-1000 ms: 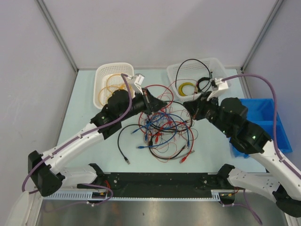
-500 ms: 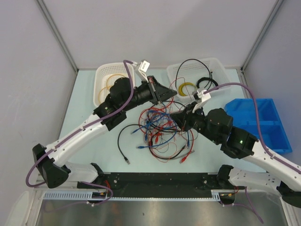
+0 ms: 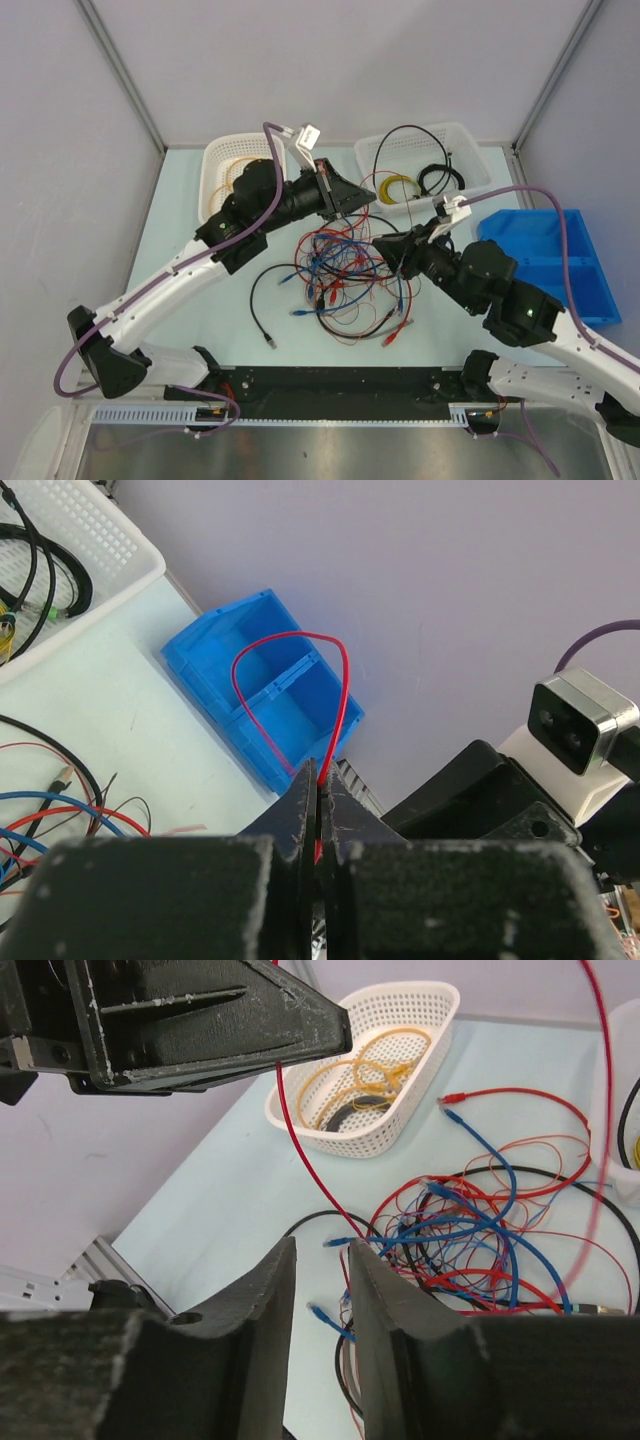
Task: Untangle the cables
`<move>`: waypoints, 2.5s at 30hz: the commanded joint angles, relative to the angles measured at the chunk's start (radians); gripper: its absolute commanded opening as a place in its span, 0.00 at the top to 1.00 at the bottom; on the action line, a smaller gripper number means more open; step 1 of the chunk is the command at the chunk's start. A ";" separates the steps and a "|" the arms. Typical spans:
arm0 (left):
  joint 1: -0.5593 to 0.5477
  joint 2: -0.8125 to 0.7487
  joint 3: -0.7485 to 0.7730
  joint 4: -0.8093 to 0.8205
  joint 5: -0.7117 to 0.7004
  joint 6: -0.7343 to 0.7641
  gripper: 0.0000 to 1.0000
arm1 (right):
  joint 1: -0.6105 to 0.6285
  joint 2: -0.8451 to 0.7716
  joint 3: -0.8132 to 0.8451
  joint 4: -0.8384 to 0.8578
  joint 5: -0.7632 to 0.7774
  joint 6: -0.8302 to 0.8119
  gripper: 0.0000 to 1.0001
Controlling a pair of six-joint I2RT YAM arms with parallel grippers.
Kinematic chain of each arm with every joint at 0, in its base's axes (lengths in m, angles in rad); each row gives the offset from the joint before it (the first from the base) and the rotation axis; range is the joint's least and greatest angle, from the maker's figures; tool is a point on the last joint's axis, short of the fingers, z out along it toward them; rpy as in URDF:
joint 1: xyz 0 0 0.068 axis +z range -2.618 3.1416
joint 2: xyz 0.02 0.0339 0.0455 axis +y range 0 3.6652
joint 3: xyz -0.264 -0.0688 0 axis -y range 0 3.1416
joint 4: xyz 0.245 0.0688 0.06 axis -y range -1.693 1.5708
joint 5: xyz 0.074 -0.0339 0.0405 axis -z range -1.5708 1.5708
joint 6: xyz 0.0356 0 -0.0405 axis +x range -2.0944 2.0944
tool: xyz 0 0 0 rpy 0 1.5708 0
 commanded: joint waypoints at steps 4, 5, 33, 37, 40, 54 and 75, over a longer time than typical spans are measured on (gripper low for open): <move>-0.023 0.025 0.072 -0.024 0.000 -0.007 1.00 | 0.001 -0.025 -0.022 0.025 0.034 -0.020 0.60; -0.027 0.027 0.075 -0.027 0.000 -0.007 1.00 | 0.000 -0.021 -0.024 0.028 0.031 -0.022 0.59; -0.044 0.008 0.141 -0.104 -0.021 0.034 1.00 | -0.029 -0.111 -0.059 -0.035 0.159 -0.034 0.27; -0.044 0.001 0.142 -0.108 -0.023 0.045 1.00 | -0.052 -0.169 -0.067 -0.061 0.192 -0.026 0.29; -0.044 -0.001 0.142 -0.115 -0.024 0.047 1.00 | -0.063 -0.206 -0.074 -0.069 0.199 -0.029 0.29; -0.049 -0.029 0.118 -0.125 -0.018 0.041 1.00 | -0.354 0.011 -0.105 0.100 -0.073 -0.058 0.32; -0.050 -0.084 -0.141 -0.082 -0.078 0.063 0.78 | -0.446 0.041 0.120 0.049 -0.109 -0.012 1.00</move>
